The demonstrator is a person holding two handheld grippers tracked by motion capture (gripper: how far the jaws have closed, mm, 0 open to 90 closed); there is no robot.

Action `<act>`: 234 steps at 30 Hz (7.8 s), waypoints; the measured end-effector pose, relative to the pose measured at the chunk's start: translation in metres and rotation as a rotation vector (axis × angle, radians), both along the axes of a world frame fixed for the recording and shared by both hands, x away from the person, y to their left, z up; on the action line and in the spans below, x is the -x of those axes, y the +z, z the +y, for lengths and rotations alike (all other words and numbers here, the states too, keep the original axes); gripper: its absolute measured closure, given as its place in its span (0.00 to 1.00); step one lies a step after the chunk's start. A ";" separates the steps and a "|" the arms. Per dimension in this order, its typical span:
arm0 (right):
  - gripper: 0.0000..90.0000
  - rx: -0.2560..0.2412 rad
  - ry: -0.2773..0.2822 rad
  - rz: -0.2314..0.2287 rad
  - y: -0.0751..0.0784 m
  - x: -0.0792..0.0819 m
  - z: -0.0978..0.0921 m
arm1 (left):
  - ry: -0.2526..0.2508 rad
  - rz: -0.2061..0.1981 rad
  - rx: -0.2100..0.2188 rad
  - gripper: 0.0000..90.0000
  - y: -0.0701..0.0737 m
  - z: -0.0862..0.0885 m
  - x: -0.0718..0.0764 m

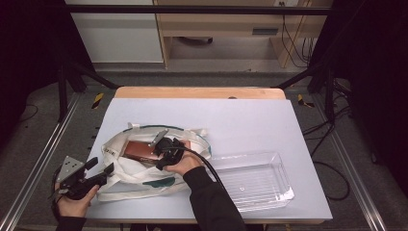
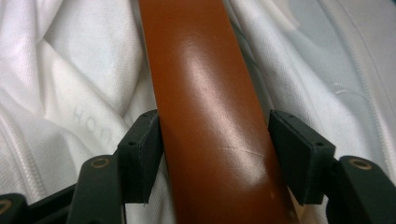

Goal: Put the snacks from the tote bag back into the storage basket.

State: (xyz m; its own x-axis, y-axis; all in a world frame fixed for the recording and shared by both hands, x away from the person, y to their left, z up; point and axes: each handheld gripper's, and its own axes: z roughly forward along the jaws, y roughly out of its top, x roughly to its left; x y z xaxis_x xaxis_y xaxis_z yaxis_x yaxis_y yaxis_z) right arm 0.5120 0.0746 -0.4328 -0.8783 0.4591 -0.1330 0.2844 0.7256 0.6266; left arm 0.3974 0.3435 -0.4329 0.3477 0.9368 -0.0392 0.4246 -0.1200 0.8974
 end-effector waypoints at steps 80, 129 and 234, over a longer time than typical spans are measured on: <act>0.48 -0.224 -0.035 0.019 0.074 0.031 -0.008 | 0.010 -0.033 0.012 0.37 0.003 0.002 0.003; 0.48 -0.285 -0.046 -0.052 0.107 0.093 -0.207 | 0.006 -0.036 0.000 0.36 0.003 -0.002 0.003; 1.00 -0.178 -0.213 0.027 0.019 0.138 -0.254 | -0.003 -0.039 -0.010 0.36 0.004 -0.006 0.003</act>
State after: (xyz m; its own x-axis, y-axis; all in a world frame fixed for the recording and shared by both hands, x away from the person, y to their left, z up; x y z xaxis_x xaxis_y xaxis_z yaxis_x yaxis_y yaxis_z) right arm 0.3737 -0.1795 -0.4141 -0.7617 0.6478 -0.0118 0.4367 0.5267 0.7293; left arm 0.3943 0.3377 -0.4289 0.3517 0.9360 -0.0161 0.3886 -0.1303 0.9121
